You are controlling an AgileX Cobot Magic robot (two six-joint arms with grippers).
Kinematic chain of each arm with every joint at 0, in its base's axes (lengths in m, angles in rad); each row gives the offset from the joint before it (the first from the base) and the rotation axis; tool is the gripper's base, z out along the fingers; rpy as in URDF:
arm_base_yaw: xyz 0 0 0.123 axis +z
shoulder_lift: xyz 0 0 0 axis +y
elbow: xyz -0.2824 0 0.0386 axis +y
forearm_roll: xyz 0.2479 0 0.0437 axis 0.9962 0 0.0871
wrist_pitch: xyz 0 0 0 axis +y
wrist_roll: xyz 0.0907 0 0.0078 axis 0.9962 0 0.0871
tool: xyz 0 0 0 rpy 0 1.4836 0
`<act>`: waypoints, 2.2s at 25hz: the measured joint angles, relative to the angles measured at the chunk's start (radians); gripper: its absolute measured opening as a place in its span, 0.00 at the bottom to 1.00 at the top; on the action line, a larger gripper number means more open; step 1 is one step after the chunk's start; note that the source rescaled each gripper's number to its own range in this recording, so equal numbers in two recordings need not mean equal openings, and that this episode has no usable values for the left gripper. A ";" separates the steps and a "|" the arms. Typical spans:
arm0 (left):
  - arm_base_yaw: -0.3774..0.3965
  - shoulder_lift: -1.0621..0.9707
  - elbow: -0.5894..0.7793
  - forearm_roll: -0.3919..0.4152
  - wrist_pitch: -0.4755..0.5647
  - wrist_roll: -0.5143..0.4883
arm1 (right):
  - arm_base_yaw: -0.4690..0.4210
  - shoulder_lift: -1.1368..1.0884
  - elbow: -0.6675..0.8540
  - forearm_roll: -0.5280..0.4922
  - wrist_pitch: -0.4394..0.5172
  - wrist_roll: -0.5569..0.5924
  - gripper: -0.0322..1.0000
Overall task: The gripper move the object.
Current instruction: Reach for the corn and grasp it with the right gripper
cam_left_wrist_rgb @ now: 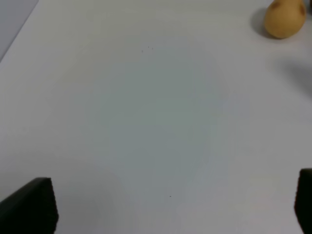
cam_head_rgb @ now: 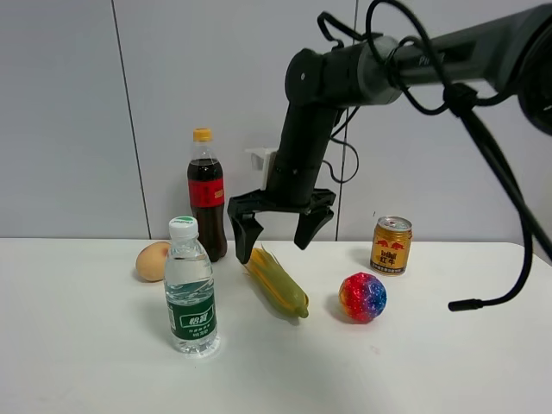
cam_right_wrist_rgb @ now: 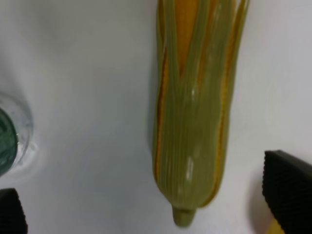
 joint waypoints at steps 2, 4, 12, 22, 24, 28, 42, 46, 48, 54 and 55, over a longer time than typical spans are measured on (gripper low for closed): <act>0.000 0.000 0.000 0.000 0.000 0.000 | 0.000 0.023 0.000 0.000 -0.018 0.002 0.97; 0.000 0.000 0.000 0.000 0.000 0.000 | 0.000 0.036 0.000 0.000 -0.045 0.007 0.97; 0.000 0.000 0.000 0.000 0.000 0.000 | 0.000 0.044 0.000 -0.001 -0.159 0.044 0.97; 0.000 0.000 0.000 0.000 0.000 0.000 | 0.000 0.097 0.000 -0.089 -0.175 0.086 0.93; 0.000 0.000 0.000 0.000 0.000 0.000 | 0.000 0.111 0.000 -0.089 -0.177 0.087 0.93; 0.000 0.000 0.000 0.000 0.000 0.000 | 0.000 0.129 0.000 -0.092 -0.183 0.087 0.91; 0.000 0.000 0.000 0.000 0.000 0.000 | 0.000 0.131 0.000 -0.124 -0.234 0.140 0.87; 0.000 0.000 0.000 0.000 0.000 0.000 | 0.000 0.131 0.000 -0.124 -0.239 0.142 0.81; 0.000 0.000 0.000 0.000 0.000 0.000 | 0.000 0.131 0.000 -0.124 -0.246 0.142 0.79; 0.000 0.000 0.000 0.000 0.000 0.000 | 0.000 0.132 0.000 -0.131 -0.252 0.142 0.77; 0.000 0.000 0.000 0.000 0.000 0.000 | 0.000 0.134 0.000 -0.132 -0.254 0.142 0.77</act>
